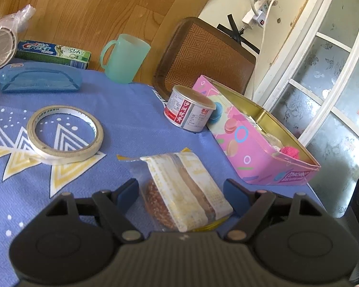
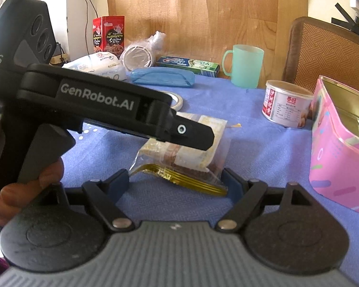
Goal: Organize soft objects
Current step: 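Carry the pastry bag into the pink tin and open the left gripper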
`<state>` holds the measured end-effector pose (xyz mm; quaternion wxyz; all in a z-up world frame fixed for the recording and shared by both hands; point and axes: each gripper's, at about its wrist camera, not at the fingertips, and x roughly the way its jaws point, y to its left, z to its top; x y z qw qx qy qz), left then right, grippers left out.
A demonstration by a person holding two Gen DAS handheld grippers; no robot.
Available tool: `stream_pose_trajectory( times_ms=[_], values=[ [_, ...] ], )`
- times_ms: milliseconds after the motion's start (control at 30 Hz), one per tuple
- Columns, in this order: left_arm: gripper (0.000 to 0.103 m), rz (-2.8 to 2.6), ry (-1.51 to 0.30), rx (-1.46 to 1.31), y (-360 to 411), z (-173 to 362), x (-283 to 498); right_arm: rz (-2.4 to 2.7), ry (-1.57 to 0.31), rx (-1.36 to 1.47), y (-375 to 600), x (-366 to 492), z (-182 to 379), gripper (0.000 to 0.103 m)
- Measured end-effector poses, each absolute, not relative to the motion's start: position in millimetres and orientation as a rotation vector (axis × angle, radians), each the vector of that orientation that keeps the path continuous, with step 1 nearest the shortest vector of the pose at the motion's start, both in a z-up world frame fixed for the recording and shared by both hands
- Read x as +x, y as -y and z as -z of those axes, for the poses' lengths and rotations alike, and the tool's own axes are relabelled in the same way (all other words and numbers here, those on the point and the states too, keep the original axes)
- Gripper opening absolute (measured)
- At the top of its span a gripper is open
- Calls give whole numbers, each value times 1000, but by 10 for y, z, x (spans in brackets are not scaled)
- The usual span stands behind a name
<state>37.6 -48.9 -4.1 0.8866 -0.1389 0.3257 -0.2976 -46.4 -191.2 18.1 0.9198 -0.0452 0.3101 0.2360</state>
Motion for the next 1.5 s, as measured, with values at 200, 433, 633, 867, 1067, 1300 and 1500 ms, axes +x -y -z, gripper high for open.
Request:
stream_pose_trajectory(
  times_ms=[200, 433, 633, 867, 1067, 1300, 1500],
  values=[
    [80, 639, -686, -329, 436, 51, 404, -439, -636, -59, 1968, -458, -175, 86],
    [60, 639, -698, -358, 433, 71, 442, -443, -621, -92, 1920, -490, -174, 72],
    [55, 621, -698, -391, 380, 86, 463, -415, -599, -86, 1940, -536, -174, 45],
    [63, 623, -700, -409, 348, 88, 466, -405, -616, -90, 1991, -532, -195, 53],
    [83, 616, -682, -410, 347, 68, 442, -395, -613, -125, 2031, -572, -251, 68],
    [47, 563, -692, -311, 538, -32, 398, -433, -613, -123, 1933, -425, -235, 56],
    [46, 649, -626, -318, 755, -464, 445, -354, -463, -94, 2188, -603, -536, 54]
  ],
)
